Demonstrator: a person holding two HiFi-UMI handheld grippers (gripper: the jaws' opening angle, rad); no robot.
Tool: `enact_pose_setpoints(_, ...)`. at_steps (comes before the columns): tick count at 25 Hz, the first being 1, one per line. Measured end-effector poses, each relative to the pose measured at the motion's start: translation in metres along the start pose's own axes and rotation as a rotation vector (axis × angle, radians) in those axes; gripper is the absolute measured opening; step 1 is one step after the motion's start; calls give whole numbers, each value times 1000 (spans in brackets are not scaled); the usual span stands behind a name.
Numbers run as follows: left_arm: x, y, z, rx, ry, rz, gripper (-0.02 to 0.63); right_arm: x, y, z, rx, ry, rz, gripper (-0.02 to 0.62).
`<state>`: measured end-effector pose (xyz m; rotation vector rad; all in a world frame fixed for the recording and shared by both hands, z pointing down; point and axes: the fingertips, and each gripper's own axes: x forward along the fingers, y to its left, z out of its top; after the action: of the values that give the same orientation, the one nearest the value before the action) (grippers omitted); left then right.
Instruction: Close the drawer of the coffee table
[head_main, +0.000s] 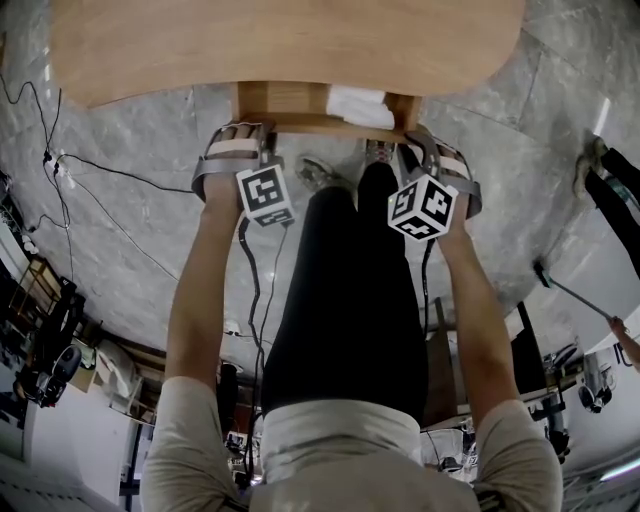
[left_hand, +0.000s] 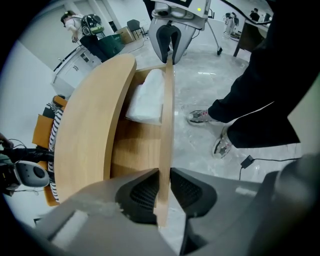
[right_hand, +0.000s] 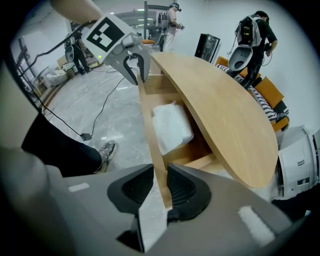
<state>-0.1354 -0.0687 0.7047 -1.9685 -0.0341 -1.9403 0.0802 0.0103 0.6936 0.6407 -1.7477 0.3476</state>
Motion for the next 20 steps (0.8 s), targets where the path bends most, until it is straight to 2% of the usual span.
enact_pose_setpoints(9,-2,-1,-2,-19,-12,-13,98,-1,1,2,-15,14,5,89)
enact_pose_setpoints(20,4,21,2,-40,-6,4,100,2,-19,4,15,18,-34,91)
